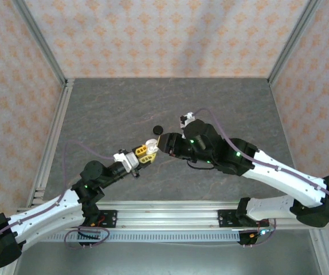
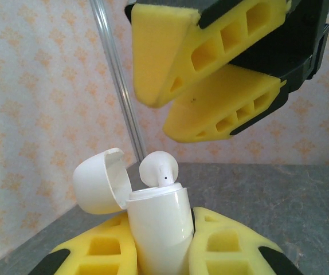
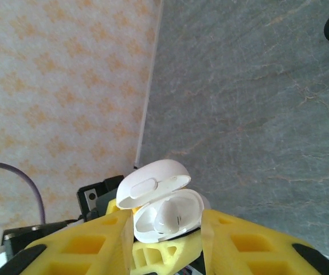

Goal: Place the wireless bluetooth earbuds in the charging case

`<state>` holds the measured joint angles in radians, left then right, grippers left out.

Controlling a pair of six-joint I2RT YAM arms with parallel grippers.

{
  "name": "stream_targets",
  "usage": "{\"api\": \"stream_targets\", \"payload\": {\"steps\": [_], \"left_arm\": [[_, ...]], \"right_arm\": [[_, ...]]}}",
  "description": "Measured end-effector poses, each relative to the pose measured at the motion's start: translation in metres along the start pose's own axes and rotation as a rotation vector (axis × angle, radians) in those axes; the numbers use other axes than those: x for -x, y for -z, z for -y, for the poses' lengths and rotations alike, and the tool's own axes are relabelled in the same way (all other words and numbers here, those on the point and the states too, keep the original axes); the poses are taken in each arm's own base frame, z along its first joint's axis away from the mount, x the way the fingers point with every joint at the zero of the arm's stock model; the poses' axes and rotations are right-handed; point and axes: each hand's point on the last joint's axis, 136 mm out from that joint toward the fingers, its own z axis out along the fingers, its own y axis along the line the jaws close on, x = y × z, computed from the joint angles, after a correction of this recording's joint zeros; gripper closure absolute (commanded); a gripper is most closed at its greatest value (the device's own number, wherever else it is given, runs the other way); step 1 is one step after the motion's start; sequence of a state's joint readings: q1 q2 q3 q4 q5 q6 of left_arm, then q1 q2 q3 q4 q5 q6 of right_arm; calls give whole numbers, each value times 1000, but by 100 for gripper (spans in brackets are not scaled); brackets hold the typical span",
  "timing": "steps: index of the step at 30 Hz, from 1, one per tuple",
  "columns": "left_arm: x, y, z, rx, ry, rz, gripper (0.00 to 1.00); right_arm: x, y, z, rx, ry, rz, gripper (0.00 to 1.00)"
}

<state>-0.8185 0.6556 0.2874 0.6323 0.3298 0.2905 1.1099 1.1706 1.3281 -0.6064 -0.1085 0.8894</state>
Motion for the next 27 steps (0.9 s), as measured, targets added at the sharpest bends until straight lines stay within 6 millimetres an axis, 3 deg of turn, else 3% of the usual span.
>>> {"api": "stream_targets", "payload": {"steps": [13,20,27], "left_arm": [[-6,-3,1,-6,-4,-19,100],[-5,-4,1,-6,-4,-20,100],[-5,-4,1,-11,-4,-19,100]], "right_arm": [[-11,-17,8,-67,40,-67,68],[-13,-20,4,-66,62,-86,80],[-13,-18,5,-80,96,-96,84]]}}
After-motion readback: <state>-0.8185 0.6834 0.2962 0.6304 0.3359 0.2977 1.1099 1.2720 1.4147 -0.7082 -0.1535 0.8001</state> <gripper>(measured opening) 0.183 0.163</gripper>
